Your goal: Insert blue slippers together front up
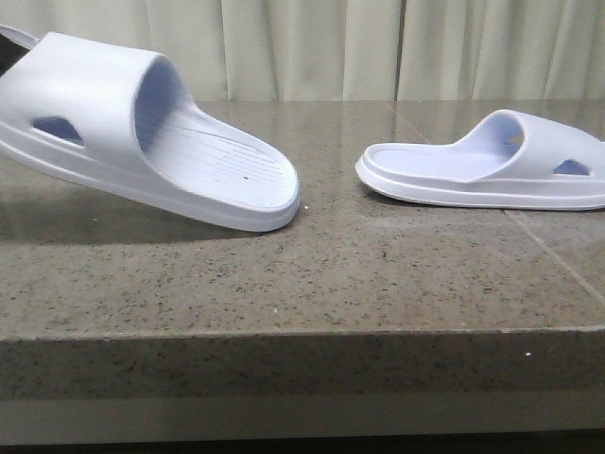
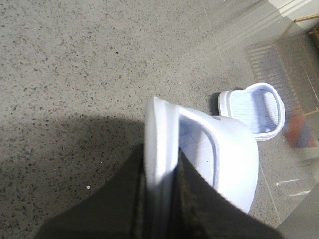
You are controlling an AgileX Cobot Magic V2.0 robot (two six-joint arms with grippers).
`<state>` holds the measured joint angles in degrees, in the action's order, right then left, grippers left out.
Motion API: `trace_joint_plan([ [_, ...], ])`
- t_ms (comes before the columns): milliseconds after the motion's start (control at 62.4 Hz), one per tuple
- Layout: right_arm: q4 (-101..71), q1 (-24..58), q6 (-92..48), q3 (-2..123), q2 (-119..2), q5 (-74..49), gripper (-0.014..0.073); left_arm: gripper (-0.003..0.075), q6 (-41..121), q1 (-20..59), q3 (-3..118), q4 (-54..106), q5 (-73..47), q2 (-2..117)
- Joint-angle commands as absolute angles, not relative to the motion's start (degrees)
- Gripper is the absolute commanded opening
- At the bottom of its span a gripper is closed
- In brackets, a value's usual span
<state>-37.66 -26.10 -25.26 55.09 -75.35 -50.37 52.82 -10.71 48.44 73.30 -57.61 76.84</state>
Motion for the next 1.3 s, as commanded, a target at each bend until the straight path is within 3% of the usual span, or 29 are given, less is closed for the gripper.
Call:
trace_joint_plan([
  [0, -46.75, -26.95, -31.74, 58.55, -78.85, -51.03, 0.0364, -0.002, 53.29, -10.43, 49.78, 77.23, -58.84, 75.07],
  [689, -65.73, -24.51, -50.53, 63.07, -99.09, -57.9, 0.035, -0.002, 53.29, -10.43, 49.78, 76.69, -58.73, 75.07],
  [754, -65.73, -23.15, -50.8, 63.07, -100.05, -57.95, 0.0305, -0.002, 53.29, -10.43, 49.78, 76.69, -58.73, 75.07],
  [1074, -65.98, -21.63, -51.06, 64.7, -99.9, -59.58, -0.0106, -0.002, 53.29, -10.19, 49.78, 77.82, -58.54, 75.07],
  [1283, -67.44, -22.16, -50.89, 64.99, -93.18, -60.76, -0.0113, -0.002, 53.29, -4.32, 49.64, 79.69, -55.67, 75.68],
])
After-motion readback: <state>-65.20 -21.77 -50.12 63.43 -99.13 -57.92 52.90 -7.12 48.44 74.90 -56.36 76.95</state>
